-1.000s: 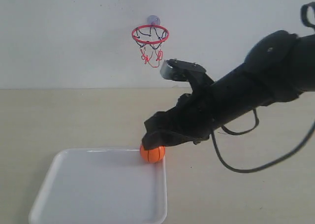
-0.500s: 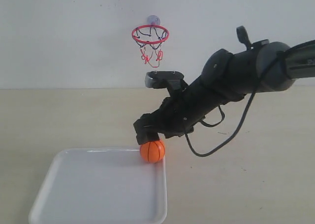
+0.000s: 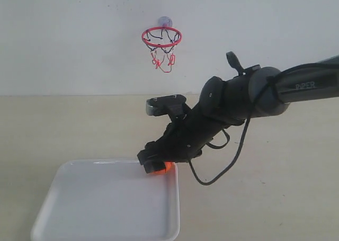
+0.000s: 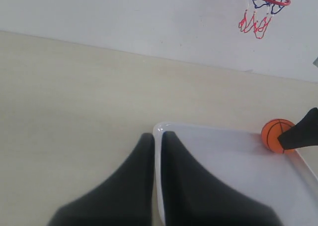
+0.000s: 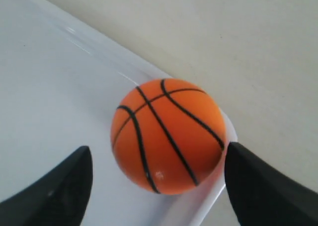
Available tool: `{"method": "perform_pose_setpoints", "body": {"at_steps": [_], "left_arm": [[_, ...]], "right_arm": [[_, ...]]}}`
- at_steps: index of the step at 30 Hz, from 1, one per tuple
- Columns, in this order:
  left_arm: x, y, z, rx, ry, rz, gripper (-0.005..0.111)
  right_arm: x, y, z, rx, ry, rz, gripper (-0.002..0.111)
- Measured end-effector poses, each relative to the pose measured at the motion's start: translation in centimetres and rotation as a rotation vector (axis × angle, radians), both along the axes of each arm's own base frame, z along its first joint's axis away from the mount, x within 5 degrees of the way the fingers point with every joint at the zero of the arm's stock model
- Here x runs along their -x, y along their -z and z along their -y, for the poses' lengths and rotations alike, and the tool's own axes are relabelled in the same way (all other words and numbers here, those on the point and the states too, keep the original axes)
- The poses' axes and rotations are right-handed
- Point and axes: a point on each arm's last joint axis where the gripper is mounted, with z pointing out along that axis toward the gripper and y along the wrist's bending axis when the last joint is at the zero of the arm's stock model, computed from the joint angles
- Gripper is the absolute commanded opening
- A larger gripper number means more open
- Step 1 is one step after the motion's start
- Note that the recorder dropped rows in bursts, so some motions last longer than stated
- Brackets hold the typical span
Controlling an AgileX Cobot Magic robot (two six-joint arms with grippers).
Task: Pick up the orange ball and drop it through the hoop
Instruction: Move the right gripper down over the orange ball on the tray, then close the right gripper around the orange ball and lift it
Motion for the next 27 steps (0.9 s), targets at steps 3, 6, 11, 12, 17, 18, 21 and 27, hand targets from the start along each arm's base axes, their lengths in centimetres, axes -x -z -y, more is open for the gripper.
{"method": "perform_pose_setpoints", "body": {"at_steps": [3, 6, 11, 12, 17, 18, 21, 27], "left_arm": [[0.0, 0.0, 0.0, 0.0, 0.0, 0.0, 0.004], [0.0, 0.0, 0.0, 0.0, 0.0, 0.0, 0.004], [0.0, 0.0, 0.0, 0.0, 0.0, 0.0, 0.004], [0.0, 0.0, 0.0, 0.0, 0.0, 0.0, 0.004], [0.0, 0.0, 0.0, 0.0, 0.0, 0.0, 0.004], [0.0, 0.0, 0.0, 0.0, 0.0, 0.0, 0.004], [0.0, 0.0, 0.0, 0.0, 0.0, 0.0, 0.004], [0.0, 0.0, 0.0, 0.0, 0.0, 0.0, 0.004]], "right_arm": [[0.0, 0.6, 0.0, 0.015, -0.006, 0.0, 0.069], [-0.4, 0.6, 0.0, 0.011, 0.012, 0.03, 0.069], [-0.6, 0.7, 0.0, 0.005, 0.029, 0.046, 0.066], [-0.6, 0.6, 0.0, 0.004, 0.031, 0.05, 0.057], [-0.6, 0.6, 0.0, 0.004, 0.032, 0.053, 0.0], [-0.6, 0.6, 0.0, 0.005, 0.029, 0.048, 0.0], [-0.5, 0.6, 0.0, 0.006, 0.025, 0.036, 0.0], [-0.1, -3.5, 0.1, -0.046, 0.023, 0.109, 0.0]]}}
